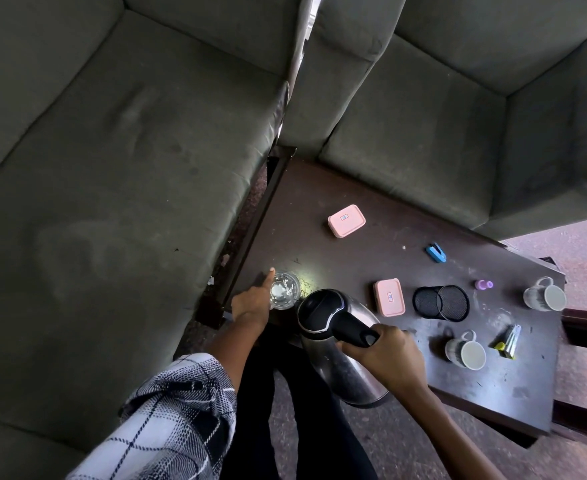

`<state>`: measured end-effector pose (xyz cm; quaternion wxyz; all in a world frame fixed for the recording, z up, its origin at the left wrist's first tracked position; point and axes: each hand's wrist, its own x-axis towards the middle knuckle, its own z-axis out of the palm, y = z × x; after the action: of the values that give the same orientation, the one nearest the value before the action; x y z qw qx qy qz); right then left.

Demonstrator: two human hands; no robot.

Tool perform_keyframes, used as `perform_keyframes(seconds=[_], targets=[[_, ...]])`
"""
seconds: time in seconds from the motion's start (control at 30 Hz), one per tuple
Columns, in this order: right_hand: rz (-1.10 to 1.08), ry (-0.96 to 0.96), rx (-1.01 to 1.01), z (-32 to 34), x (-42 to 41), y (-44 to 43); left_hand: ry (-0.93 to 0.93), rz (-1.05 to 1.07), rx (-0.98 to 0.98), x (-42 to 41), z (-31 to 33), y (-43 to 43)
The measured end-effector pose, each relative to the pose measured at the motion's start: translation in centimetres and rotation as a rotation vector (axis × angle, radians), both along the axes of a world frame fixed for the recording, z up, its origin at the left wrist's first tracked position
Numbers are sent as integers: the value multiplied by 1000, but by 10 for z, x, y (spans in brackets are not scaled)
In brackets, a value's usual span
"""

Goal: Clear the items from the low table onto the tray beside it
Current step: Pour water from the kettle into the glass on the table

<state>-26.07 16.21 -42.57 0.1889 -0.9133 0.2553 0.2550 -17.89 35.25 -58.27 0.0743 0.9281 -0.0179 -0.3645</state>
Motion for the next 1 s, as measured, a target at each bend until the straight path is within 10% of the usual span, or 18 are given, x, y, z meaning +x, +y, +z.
perform_keyframes(seconds=[1.0], targets=[[19, -14, -15, -4, 0, -4, -8, -8, -9, 0, 0, 1]])
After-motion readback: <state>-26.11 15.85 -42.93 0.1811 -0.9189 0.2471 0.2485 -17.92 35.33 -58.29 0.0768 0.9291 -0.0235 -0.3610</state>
